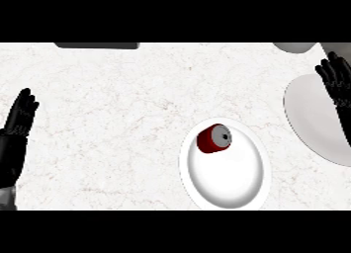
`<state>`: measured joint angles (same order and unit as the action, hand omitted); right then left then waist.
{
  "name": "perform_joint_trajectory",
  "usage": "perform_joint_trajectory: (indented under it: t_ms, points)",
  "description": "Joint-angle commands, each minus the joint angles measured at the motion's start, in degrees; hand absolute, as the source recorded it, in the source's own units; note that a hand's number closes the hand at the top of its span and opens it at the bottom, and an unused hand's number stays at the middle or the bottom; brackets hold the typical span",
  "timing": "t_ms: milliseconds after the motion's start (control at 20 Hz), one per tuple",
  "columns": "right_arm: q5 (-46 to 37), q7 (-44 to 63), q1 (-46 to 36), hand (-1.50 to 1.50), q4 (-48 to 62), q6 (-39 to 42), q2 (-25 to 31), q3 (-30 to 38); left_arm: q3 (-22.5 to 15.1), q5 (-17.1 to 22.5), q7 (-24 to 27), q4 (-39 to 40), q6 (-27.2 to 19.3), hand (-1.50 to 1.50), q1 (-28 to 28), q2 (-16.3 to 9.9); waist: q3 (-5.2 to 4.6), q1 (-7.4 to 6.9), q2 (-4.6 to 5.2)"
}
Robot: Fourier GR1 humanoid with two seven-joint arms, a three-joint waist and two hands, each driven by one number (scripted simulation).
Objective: Pick the can from the plate and place it in the plate
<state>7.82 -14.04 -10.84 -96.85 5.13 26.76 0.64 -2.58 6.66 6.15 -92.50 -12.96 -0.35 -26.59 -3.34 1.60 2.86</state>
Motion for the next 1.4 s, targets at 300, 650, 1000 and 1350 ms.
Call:
perform_joint_trajectory:
  t_ms: [300, 650, 1000, 1350]
  points:
    - [-12.7, 1.6, -2.3, 1.50, 6.0, -1.3, 9.2, -0.7, -2.3, 3.9, -7.7, 7.3, 2.8, 0.00, -2.0, 3.6, 1.89, 0.76, -2.07]
    - [-2.7, -18.6, 8.0, -1.50, 21.4, -9.0, -18.5, -1.4, -2.2, 6.4, -15.0, 9.0, 4.4, 0.00, -7.3, 5.2, 3.45, -1.79, -2.62]
    - [-12.3, -14.7, 7.2, -1.50, 20.4, -7.9, -11.9, -4.6, -0.9, 4.0, -15.7, 12.6, 5.3, 0.00, -10.9, 6.8, 3.34, -1.50, -2.86]
    - [-16.6, 0.7, 7.9, -1.50, 8.2, -4.9, -8.1, -7.4, 1.4, 3.3, -13.1, 14.9, 8.0, 0.00, -10.1, 6.8, 3.30, -1.30, -2.90]
